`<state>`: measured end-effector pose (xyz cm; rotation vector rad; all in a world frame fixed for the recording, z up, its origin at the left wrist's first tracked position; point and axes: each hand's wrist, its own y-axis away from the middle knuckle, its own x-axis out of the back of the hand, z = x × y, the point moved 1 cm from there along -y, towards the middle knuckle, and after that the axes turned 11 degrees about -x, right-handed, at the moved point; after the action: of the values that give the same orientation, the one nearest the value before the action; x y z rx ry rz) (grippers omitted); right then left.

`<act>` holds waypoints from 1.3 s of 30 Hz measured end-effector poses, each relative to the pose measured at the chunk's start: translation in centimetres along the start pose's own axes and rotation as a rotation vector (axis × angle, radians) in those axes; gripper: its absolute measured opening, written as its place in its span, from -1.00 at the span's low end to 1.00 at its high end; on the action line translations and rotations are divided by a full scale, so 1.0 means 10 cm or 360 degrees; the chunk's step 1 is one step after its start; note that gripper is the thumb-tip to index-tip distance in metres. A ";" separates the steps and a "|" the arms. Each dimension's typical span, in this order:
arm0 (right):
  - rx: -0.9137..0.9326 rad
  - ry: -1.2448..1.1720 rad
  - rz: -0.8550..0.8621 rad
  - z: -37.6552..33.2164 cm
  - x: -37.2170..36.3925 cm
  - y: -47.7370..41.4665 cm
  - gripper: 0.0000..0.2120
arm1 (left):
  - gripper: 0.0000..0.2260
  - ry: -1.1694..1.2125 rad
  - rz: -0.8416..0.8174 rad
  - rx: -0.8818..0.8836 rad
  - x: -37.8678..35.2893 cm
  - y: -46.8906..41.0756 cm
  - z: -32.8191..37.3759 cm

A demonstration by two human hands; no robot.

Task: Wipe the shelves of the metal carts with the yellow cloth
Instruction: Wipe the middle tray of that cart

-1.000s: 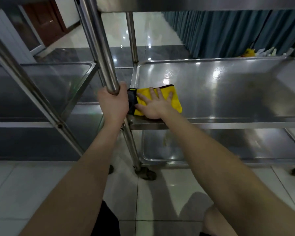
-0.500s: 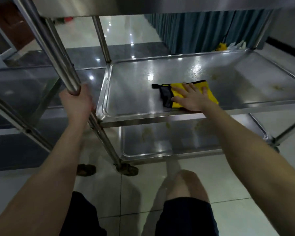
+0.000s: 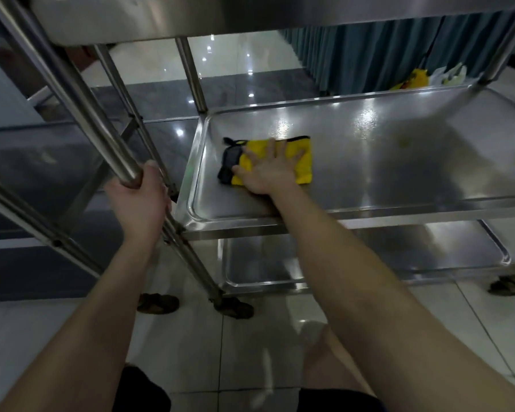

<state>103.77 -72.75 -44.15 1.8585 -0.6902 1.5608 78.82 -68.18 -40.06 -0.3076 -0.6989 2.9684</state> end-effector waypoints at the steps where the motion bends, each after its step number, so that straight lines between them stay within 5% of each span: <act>1: 0.0173 0.0030 -0.0018 -0.30 -0.07 0.10 -0.23 | -0.63 -0.0015 -0.0015 -0.0003 0.01 -0.01 0.00; 4: 0.0543 0.0026 -0.0081 -0.65 -0.15 0.27 -0.27 | -0.64 -0.0042 0.0000 0.0014 0.03 -0.02 0.00; 7: 0.0579 0.0069 -0.0070 -0.20 -0.08 0.18 -0.26 | -0.65 -0.0025 0.0040 0.0063 0.00 -0.02 0.01; 14: -0.0309 -0.0011 -0.0004 2.13 0.28 -0.07 -0.20 | -0.67 -0.0086 0.0019 0.0069 0.02 -0.06 -0.04; 18: -0.0701 -0.0054 0.0073 1.71 0.18 0.04 -0.18 | -0.69 -0.0097 0.0045 0.0078 0.02 -0.06 -0.06; 20: -0.0522 -0.0048 0.0070 0.96 0.10 0.21 -0.20 | -0.66 -0.0097 0.0044 0.0089 0.02 -0.08 -0.08; 24: 0.0310 0.0099 -0.0057 -0.28 -0.14 0.79 -0.24 | -0.65 -0.0073 0.0019 0.0078 0.04 -0.09 -0.10; 29: 0.0658 0.0047 -0.0199 0.26 -0.01 0.88 -0.32 | -0.62 -0.0034 -0.0015 0.0048 0.02 -0.09 -0.09; 36: -0.0129 0.0043 -0.0099 2.53 0.32 0.50 -0.24 | -0.68 -0.0118 -0.0009 0.0078 0.03 -0.13 -0.17; 39: -0.0487 -0.0017 -0.0048 2.81 0.33 0.32 -0.19 | -0.69 -0.0125 -0.0024 0.0076 0.05 -0.15 -0.21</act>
<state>120.79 -95.57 -43.86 1.6426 -0.8501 1.3422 78.83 -65.92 -41.32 -0.1825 -0.6342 2.9919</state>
